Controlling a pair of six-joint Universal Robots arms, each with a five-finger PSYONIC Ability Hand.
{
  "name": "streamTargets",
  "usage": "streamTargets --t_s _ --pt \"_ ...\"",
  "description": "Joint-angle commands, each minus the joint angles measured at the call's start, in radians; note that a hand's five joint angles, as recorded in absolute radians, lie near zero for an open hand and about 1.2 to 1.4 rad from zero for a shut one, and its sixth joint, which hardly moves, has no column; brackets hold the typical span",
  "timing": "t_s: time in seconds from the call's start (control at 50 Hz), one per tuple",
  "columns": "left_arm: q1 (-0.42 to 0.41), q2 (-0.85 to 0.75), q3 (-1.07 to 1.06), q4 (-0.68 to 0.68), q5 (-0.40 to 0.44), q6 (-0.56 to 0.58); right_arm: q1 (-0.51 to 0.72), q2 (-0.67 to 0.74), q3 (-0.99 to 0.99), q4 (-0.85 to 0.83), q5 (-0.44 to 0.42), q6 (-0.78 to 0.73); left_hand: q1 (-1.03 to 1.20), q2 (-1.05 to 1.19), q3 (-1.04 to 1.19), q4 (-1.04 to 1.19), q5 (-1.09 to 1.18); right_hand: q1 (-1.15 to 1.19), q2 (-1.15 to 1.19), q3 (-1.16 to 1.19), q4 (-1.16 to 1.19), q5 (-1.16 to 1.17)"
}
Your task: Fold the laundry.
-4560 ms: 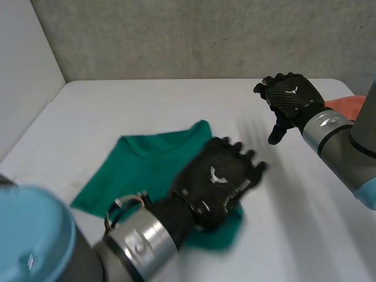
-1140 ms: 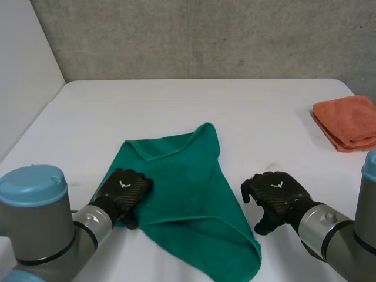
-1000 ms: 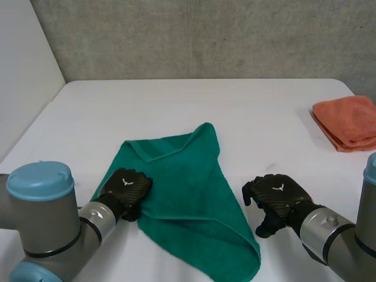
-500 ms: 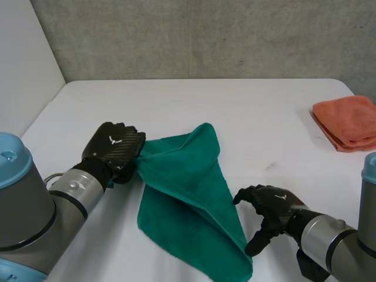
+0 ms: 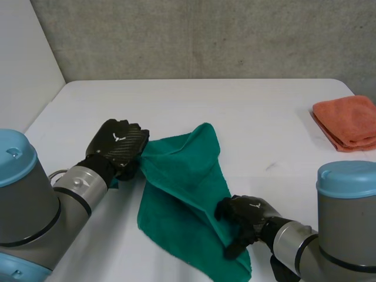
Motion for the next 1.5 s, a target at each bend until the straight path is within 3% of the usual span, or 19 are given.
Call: streamTargets --t_s 0.02,0.1,0.2,0.28,0.46,0.52,0.68,0.8,0.9,1.02,1.1,1.2,1.3,1.5 --pt "-0.001 0.028 0.017 -0.003 -0.002 -0.02 0.017 0.02 -0.029 -0.085 0.072 -0.036 0.273 0.203 0.208 0.199 0.259 0.977 0.911 0.89 0.927 0.926" --pt "0.007 0.111 0.032 -0.011 -0.011 -0.038 0.003 -0.024 -0.089 -0.067 0.076 -0.143 0.273 0.203 0.208 0.199 0.259 0.977 0.911 0.89 0.927 0.926" --pt "0.014 0.223 0.061 -0.029 -0.012 -0.055 -0.009 -0.277 -0.211 -0.038 0.086 -0.414 0.273 0.203 0.208 0.199 0.259 0.977 0.911 0.89 0.927 0.926" --pt "0.016 0.312 0.102 -0.081 -0.009 -0.06 -0.064 -0.364 -0.342 0.053 0.093 -0.607 0.273 0.203 0.208 0.199 0.259 0.977 0.911 0.89 0.927 0.926" --pt "0.021 0.339 0.202 -0.238 -0.006 -0.06 -0.093 -0.352 -0.61 0.308 0.086 -0.697 0.273 0.203 0.208 0.199 0.259 0.977 0.911 0.89 0.927 0.926" --pt "0.021 0.306 0.205 -0.245 -0.009 -0.058 -0.089 -0.3 -0.658 0.357 0.086 -0.711 0.273 0.203 0.208 0.199 0.259 0.977 0.911 0.89 0.927 0.926" --pt "0.021 0.035 0.285 -0.25 -0.014 -0.049 -0.05 -0.081 -0.729 0.371 0.102 -0.758 0.273 0.203 0.208 0.199 0.259 0.977 0.911 0.89 0.927 0.926" --pt "0.03 -0.2 0.475 -0.235 -0.012 -0.043 -0.044 0.114 -0.84 0.342 0.121 -0.758 0.273 0.203 0.208 0.199 0.259 0.977 0.911 0.89 0.927 0.926" --pt "0.06 -0.33 0.719 -0.183 -0.021 0.012 -0.041 0.299 -1.099 0.178 0.225 -0.762 0.273 0.203 0.208 0.199 0.259 0.977 0.911 0.89 0.927 0.926" --pt "0.073 -0.356 0.98 0.018 -0.103 0.089 -0.041 0.352 -1.296 -0.115 0.29 -0.755 0.273 0.203 0.208 0.199 0.259 0.977 0.911 0.89 0.927 0.926" --pt "0.063 -0.332 0.986 0.153 -0.129 0.092 -0.041 0.295 -1.276 -0.263 0.296 -0.751 0.273 0.203 0.208 0.199 0.259 0.977 0.911 0.89 0.927 0.926" --pt "0.065 -0.209 0.835 0.164 -0.123 0.09 -0.041 0.18 -1.132 -0.261 0.273 -0.752 0.273 0.203 0.208 0.199 0.259 0.977 0.911 0.89 0.927 0.926" --pt "0.068 -0.09 0.581 0.158 -0.103 0.09 -0.04 0.064 -0.896 -0.121 0.184 -0.766 0.273 0.203 0.208 0.199 0.259 0.977 0.911 0.89 0.927 0.926" --pt "0.085 0.032 0.063 0.154 -0.078 0.104 -0.038 -0.039 -0.49 0.145 0.155 -0.82 0.273 0.203 0.208 0.199 0.259 0.977 0.911 0.89 0.927 0.926"
